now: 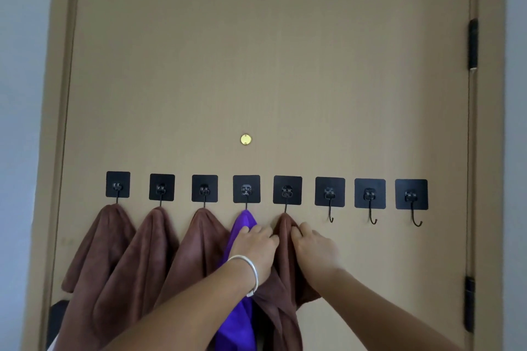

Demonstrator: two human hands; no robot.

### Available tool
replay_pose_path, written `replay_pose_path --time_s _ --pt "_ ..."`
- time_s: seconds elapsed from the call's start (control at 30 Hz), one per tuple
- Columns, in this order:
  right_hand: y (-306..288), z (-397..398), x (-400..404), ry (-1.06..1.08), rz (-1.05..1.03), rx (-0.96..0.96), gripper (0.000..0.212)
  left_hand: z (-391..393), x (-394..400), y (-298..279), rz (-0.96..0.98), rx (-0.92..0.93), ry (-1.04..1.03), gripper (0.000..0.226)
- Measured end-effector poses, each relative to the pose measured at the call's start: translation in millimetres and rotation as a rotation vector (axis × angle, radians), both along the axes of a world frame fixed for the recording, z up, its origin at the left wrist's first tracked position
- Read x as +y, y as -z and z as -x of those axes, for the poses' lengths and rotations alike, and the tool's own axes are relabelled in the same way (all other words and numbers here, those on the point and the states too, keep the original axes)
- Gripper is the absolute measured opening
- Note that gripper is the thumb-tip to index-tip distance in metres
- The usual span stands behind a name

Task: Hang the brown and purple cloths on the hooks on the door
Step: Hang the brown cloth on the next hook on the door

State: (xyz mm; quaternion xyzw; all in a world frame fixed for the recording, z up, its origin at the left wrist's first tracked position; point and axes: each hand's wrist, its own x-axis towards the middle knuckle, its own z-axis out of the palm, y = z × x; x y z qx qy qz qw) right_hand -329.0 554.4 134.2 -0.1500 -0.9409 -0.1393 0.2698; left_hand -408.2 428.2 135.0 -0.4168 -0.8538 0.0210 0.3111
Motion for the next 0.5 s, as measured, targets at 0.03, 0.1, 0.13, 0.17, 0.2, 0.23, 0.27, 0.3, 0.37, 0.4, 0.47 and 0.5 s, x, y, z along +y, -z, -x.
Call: replay_pose_path --time_s 0.03,0.1,0.13,0.17,0.2,0.23,0.27,0.3,0.37,0.4,0.47,0.5 --pt "0.4 -1.8 0.6 -0.001 0.000 0.005 0.032 -1.7 -1.7 1.7 -0.009 -0.001 -0.003 0.048" --pt "1.7 -6.2 4.1 -0.007 -0.016 0.023 0.035 -4.5 -6.4 3.0 -0.013 0.003 -0.009 0.049" --pt "3.0 -8.4 6.7 -0.010 -0.025 0.036 0.038 -5.7 -8.1 3.3 -0.008 0.010 -0.014 0.050" --pt "4.7 -10.4 9.3 -0.012 -0.030 0.050 0.041 -6.6 -9.7 3.4 -0.005 0.019 -0.019 0.049" --pt "7.0 -12.9 11.9 -0.012 -0.031 0.064 0.043 -8.0 -10.4 2.7 -0.009 0.032 -0.018 0.047" --pt "9.7 -15.1 14.0 -0.016 -0.028 0.081 0.045 -9.3 -11.5 1.2 -0.029 0.044 -0.014 0.045" --pt "12.8 -17.8 15.8 -0.021 -0.022 0.102 0.045 -10.0 -11.9 -1.1 -0.066 0.052 -0.002 0.043" --pt "15.7 -21.0 17.5 -0.032 -0.010 0.131 0.046 -10.4 -12.2 -4.3 -0.112 0.062 0.016 0.042" --pt "19.0 -29.0 19.5 -0.065 0.014 0.206 0.045 -10.0 -13.1 -11.6 -0.195 0.094 0.070 0.041" --pt "18.9 -33.8 20.3 -0.081 0.014 0.249 0.044 -9.7 -13.4 -15.5 -0.228 0.112 0.113 0.042" --pt "16.5 -47.3 24.1 -0.088 -0.009 0.336 0.036 -12.3 -10.7 -23.8 -0.263 0.170 0.225 0.041" --pt "14.1 -55.0 26.5 -0.087 -0.025 0.373 0.033 -14.9 -8.0 -28.8 -0.267 0.207 0.280 0.038"
